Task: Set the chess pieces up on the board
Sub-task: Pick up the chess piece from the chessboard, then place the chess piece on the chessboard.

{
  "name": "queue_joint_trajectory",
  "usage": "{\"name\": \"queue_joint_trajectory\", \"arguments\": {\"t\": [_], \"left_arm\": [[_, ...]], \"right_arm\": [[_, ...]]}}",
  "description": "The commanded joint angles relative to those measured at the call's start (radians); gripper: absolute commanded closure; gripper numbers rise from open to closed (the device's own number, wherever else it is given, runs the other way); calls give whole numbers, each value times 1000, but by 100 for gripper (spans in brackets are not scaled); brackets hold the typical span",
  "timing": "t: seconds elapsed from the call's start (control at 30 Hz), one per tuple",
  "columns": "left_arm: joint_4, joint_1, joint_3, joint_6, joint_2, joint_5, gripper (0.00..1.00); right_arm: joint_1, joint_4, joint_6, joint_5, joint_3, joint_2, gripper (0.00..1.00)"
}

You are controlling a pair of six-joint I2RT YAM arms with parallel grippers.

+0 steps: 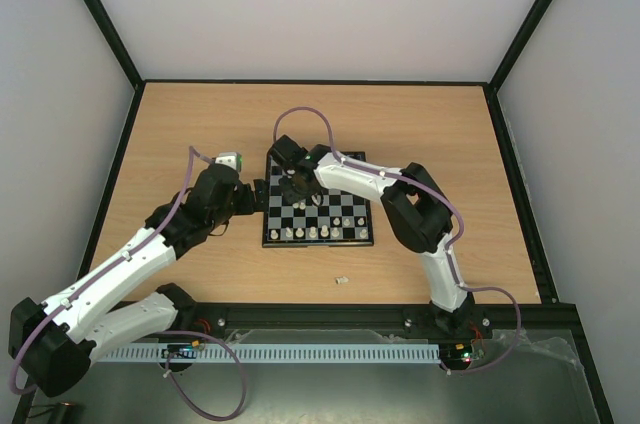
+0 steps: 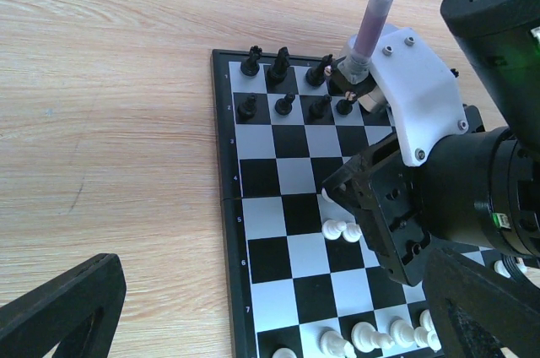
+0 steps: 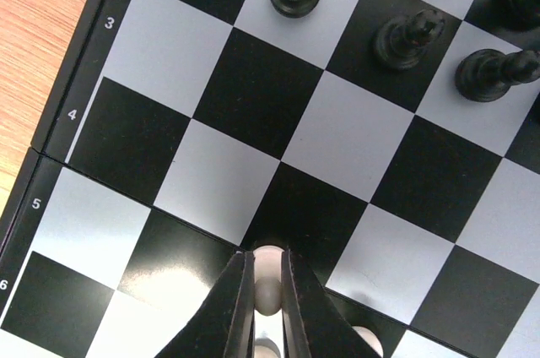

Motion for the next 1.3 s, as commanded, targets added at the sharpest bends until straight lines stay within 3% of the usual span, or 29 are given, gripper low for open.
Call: {"name": "queue_joint_trajectory", "arguments": {"t": [0.0,0.47,0.73,1.27], "left_arm": [[-2,8,-9,2,-17,2,0],[-53,8,28,-35,-218,-90,1],[-70,8,37,-43,-228,-93,1],[-89,8,45,-53,-285,-120,0]], "right_arm": [[5,-43,-3,-1,6,-8,92],[77,-51,-15,-85,-13,-113,93],[158,-53,10,-88,-38,-108,93],[192,-41,25,-103,-52,-49,93]]}}
